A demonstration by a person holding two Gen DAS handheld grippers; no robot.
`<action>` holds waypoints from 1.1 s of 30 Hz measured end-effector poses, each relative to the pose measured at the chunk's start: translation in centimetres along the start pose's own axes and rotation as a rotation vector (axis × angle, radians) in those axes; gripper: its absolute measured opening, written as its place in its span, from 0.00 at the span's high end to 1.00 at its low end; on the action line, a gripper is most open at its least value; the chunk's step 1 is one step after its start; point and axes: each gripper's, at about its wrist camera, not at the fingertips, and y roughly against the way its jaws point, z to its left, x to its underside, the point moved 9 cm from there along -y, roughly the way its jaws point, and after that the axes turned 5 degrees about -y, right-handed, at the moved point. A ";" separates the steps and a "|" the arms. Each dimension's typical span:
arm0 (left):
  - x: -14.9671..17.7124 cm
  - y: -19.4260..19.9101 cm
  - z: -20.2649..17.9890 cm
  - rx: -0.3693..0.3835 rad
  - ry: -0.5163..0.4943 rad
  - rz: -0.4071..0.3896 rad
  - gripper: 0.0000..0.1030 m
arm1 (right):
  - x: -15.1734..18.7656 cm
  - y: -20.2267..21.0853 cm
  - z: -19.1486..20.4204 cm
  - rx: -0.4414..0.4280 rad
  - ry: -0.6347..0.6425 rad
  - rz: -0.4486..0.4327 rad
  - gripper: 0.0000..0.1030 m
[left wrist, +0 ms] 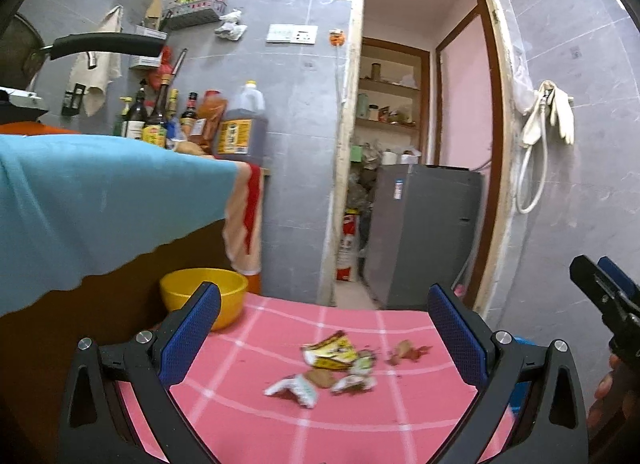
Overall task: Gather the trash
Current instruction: 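Move both open tools back toward the remaining trash on the table, then grasp the white printed wrapper with the left tool while the right tool grasps crumpled paper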
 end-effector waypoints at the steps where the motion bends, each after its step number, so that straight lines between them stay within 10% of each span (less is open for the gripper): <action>1: 0.3 0.0 0.7 -0.007 0.000 0.004 0.02 | 0.1 -0.2 0.2 -0.005 0.001 0.005 0.01; 33: 11.3 -8.2 5.6 0.039 0.064 0.423 0.09 | 11.6 -10.7 5.1 -0.127 0.039 0.418 0.09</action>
